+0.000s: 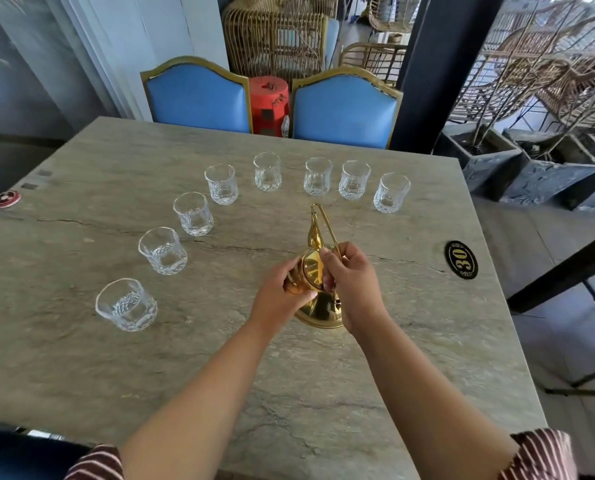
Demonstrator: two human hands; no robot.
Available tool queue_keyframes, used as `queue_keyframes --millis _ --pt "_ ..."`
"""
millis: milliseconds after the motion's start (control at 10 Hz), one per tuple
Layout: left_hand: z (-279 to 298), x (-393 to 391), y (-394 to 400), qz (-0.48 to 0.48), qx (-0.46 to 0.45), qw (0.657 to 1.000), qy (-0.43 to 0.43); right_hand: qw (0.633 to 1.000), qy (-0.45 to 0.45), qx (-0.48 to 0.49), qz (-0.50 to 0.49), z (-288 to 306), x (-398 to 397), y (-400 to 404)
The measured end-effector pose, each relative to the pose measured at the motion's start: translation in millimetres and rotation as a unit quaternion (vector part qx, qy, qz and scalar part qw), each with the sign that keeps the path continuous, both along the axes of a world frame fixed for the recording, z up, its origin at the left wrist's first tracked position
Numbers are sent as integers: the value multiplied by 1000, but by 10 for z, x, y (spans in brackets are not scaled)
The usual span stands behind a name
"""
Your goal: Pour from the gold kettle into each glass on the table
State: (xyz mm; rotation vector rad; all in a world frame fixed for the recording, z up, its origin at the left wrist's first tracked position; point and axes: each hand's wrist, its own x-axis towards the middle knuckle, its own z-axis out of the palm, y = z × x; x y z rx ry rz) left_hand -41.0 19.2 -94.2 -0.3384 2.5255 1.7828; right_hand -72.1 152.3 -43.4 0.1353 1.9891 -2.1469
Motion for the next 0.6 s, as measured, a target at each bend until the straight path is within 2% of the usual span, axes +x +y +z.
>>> queue_keyframes --millis 200,300,500,600 --pt "31 23 32 -2 -41 999 7 996 7 87 -2 62 29 19" --pt "98 129 46 17 -20 1000 7 988 21 150 -14 97 137 49" --pt "245 558 44 49 -1 998 -40 990 -14 128 -56 140 594 155" --pt "326 869 43 62 23 998 -21 989 -12 121 -83 153 930 189"
